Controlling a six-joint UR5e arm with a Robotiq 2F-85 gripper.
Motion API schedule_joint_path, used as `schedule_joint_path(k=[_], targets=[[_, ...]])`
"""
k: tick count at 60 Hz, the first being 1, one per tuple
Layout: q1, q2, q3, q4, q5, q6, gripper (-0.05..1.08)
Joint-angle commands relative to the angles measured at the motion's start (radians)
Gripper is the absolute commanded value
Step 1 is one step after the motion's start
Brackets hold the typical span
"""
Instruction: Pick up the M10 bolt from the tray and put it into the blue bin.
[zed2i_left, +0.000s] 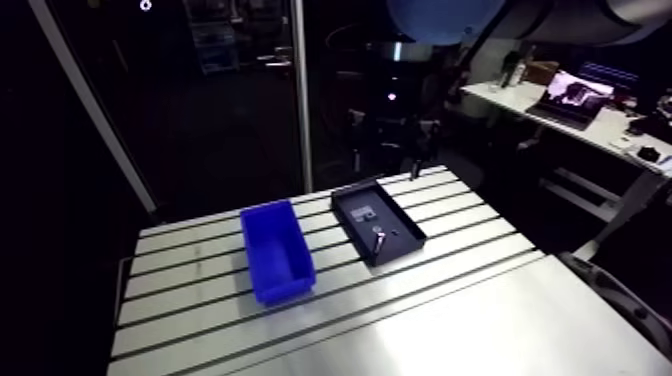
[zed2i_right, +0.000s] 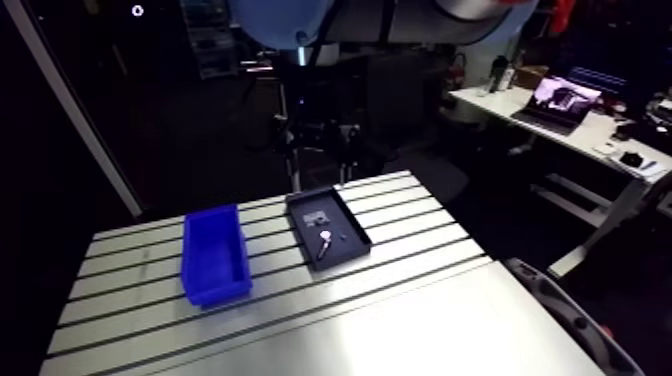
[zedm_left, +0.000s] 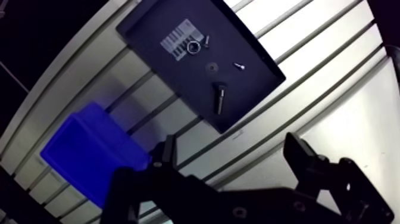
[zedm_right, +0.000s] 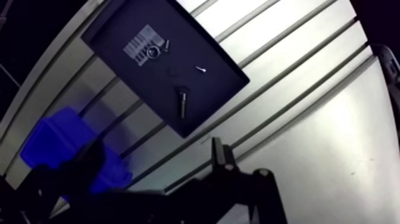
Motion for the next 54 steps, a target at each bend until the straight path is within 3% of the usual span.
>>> schedule_joint_path(k=[1, 8, 22, 54], targets=[[-0.006, 0.032, 0.027, -0.04, -0.003, 0.0, 0.08], [-0.008, 0.039, 0.04, -0.064, -0.003, -0.009, 0.23], [-0.021, 0.055, 0.066, -0.099, -0.005, -0.011, 0.37], [-0.043, 0.106, 0.111, -0.167, 0.0, -0.017, 0.45]])
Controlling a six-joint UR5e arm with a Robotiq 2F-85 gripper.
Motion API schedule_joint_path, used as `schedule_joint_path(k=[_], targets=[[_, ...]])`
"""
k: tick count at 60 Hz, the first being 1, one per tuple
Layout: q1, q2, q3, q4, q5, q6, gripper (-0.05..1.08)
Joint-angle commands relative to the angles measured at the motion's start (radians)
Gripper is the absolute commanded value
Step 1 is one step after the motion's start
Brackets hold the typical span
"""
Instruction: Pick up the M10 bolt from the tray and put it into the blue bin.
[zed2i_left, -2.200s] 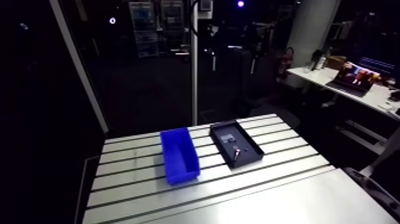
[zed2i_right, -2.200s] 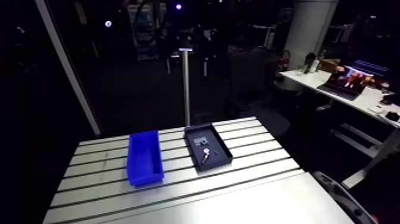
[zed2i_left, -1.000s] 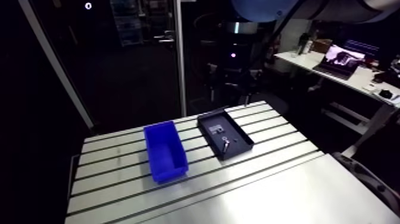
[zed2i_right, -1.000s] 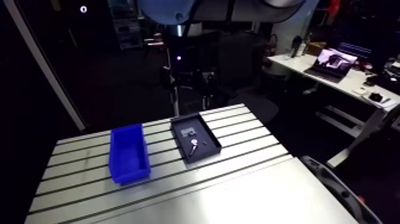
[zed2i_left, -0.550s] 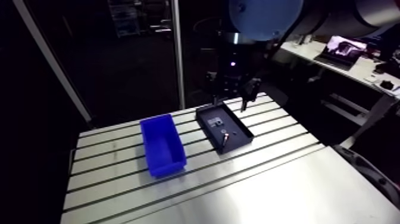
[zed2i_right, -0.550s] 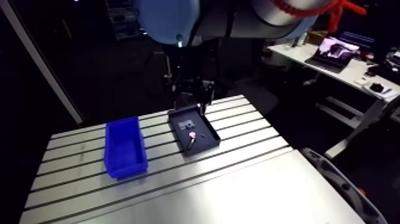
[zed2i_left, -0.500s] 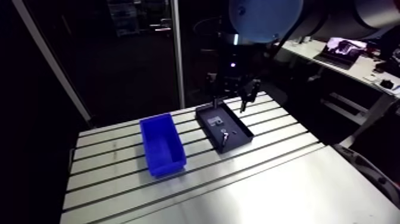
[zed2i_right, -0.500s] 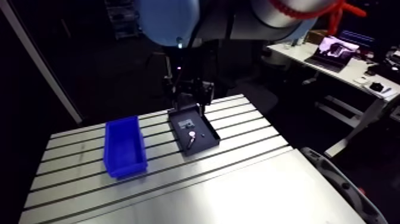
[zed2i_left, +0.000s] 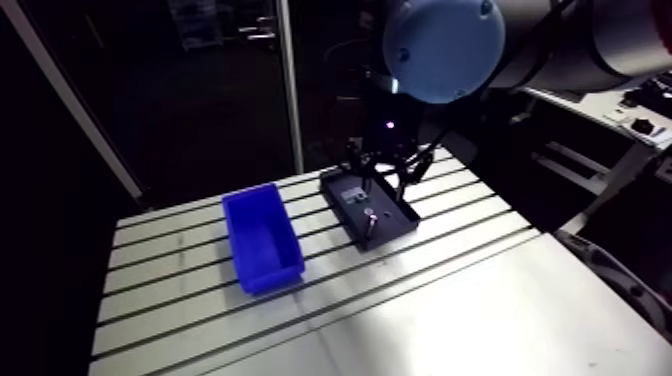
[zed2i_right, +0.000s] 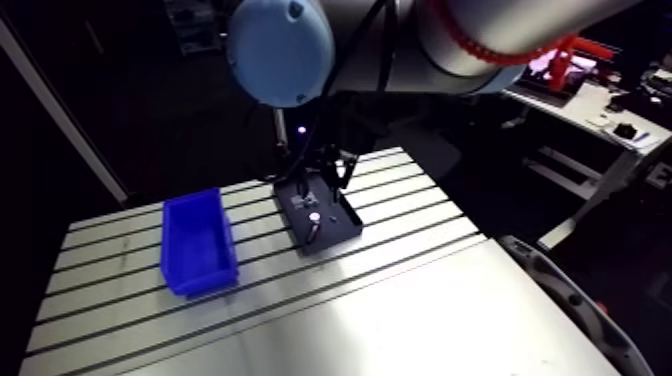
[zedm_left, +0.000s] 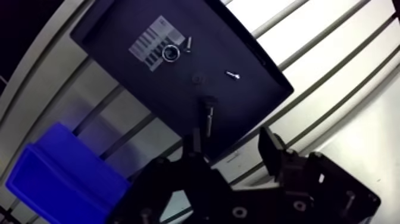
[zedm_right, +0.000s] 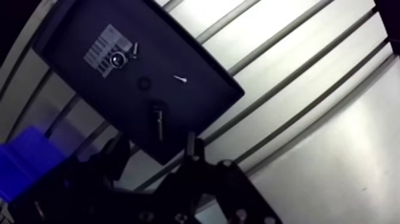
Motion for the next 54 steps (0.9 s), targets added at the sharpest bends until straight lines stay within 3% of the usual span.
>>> schedule_joint_path(k=[1, 49, 54], targets=[[-0.003, 0.029, 0.012, -0.023, 0.002, -0.003, 0.45], [0.007, 0.088, 0.01, -0.043, 0.017, -0.013, 0.46], [0.007, 0.089, 0.01, -0.043, 0.029, -0.024, 0.46]])
